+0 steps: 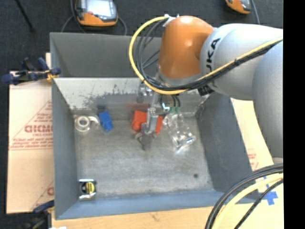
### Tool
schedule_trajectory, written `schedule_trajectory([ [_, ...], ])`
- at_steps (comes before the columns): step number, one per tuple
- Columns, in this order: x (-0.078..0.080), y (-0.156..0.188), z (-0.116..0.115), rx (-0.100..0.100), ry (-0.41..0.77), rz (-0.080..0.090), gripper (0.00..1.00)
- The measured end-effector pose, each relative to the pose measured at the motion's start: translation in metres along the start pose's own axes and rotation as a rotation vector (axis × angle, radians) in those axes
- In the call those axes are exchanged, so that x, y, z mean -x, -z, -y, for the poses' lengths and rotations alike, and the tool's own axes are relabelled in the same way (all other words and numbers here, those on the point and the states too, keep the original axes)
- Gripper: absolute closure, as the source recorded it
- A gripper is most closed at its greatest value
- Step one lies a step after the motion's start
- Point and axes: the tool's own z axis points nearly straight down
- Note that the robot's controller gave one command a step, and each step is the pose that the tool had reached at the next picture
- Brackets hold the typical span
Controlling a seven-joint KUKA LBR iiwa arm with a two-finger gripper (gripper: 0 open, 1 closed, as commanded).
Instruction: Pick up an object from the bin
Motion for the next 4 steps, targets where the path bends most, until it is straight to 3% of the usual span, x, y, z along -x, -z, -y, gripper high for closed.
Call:
schedule_trajectory([
  [1, -0.023, -0.111, 0.023, -0.001, 0.31, 0.007, 0.0],
  [2, -0.021, -0.11, 0.025, -0.003, 0.418, 0.008, 0.0],
  [3, -0.034, -0.111, 0.027, -0.002, 0.555, 0.0, 0.0],
  [4, -0.027, -0.111, 0.027, -0.003, 0.567, 0.003, 0.0],
])
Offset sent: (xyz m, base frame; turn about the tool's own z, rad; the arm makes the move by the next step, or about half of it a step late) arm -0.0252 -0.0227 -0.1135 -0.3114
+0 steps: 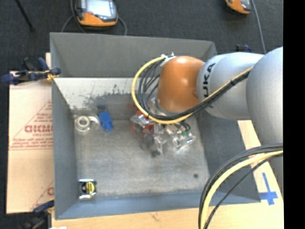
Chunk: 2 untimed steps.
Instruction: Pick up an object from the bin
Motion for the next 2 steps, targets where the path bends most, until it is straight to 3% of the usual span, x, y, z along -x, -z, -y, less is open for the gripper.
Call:
schedule_trajectory([
  [1, -0.002, 0.0, -0.002, 0.005, -0.017, -0.002, 0.0],
  [2, 0.012, 0.0, 0.009, 0.002, 0.003, -0.002, 0.0],
])
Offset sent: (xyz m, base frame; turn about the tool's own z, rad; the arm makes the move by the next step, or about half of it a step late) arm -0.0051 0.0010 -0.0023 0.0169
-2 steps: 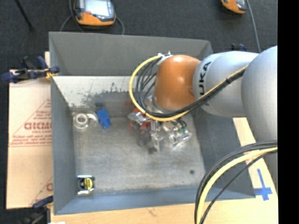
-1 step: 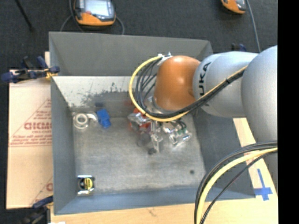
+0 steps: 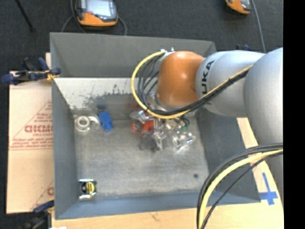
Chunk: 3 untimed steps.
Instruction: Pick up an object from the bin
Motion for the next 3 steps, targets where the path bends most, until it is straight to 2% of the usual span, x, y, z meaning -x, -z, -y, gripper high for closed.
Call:
schedule_trajectory([
  [1, -0.0062, 0.0004, -0.004, -0.001, 0.039, 0.0, 0.0],
  [2, -0.0032, -0.0001, -0.0035, -0.002, 0.08, 0.001, 0.0],
  [3, -0.0035, -0.0011, -0.0042, 0.001, 0.078, 0.0, 1.0],
])
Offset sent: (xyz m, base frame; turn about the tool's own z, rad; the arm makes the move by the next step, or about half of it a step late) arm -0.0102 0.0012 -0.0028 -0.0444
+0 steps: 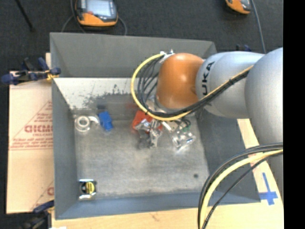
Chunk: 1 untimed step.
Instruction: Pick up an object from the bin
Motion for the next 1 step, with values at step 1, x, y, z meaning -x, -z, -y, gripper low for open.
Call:
schedule_trajectory([
  [1, 0.0805, 0.1233, -0.0609, -0.002, -0.006, 0.009, 1.0],
])
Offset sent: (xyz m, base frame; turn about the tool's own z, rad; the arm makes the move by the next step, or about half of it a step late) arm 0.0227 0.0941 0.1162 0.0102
